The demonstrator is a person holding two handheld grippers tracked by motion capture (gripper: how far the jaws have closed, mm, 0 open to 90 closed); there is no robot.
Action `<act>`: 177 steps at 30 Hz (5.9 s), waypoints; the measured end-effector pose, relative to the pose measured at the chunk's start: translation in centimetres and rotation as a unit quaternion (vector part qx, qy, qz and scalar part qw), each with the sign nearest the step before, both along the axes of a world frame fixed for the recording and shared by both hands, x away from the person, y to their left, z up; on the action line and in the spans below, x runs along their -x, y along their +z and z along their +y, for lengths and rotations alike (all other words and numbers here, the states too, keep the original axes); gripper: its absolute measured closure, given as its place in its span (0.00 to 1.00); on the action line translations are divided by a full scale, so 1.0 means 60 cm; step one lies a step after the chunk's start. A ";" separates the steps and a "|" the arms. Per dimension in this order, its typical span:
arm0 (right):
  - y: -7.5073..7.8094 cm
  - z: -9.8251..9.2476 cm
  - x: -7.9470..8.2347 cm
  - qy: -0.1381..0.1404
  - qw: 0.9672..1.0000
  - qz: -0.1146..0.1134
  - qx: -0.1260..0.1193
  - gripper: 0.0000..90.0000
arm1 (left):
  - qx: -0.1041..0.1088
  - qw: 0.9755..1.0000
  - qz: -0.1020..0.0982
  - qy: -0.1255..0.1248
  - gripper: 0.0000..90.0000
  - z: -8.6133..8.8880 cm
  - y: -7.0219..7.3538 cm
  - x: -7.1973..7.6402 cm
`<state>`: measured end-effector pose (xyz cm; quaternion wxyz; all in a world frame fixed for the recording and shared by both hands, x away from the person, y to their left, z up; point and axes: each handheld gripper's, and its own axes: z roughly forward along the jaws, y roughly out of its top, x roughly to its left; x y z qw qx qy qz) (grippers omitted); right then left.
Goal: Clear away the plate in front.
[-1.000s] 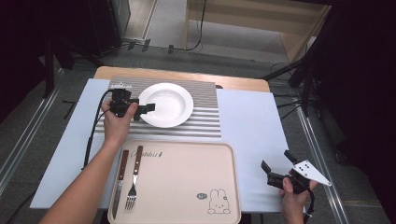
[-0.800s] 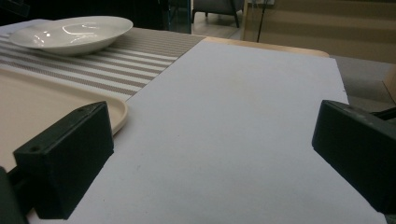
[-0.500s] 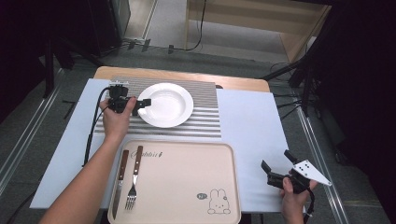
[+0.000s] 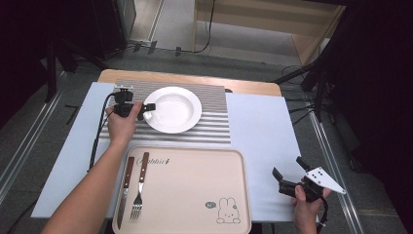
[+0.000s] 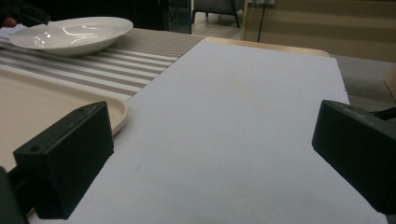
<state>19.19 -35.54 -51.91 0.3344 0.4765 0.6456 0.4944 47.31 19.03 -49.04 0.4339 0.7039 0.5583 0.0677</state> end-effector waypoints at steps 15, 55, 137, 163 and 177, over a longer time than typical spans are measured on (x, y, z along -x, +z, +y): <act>0.000 0.000 0.000 0.000 1.000 0.000 -0.001 0.00 | 0.016 0.999 0.044 -0.011 0.49 -0.012 -0.020 -0.012; -0.001 0.001 -0.002 -0.001 1.000 0.003 0.006 0.00 | 0.000 0.999 0.031 -0.045 0.67 -0.025 -0.010 -0.003; -0.001 0.005 -0.001 -0.008 1.000 -0.001 0.012 0.00 | 0.167 0.976 0.020 -0.135 0.88 0.016 0.059 0.088; -0.001 0.005 0.000 -0.009 1.000 -0.003 0.013 0.00 | 0.165 0.970 0.026 -0.174 0.88 0.006 0.052 0.183; -0.001 0.006 0.000 -0.009 1.000 -0.002 0.014 0.00 | 0.173 0.965 0.034 -0.195 0.88 -0.003 0.036 0.223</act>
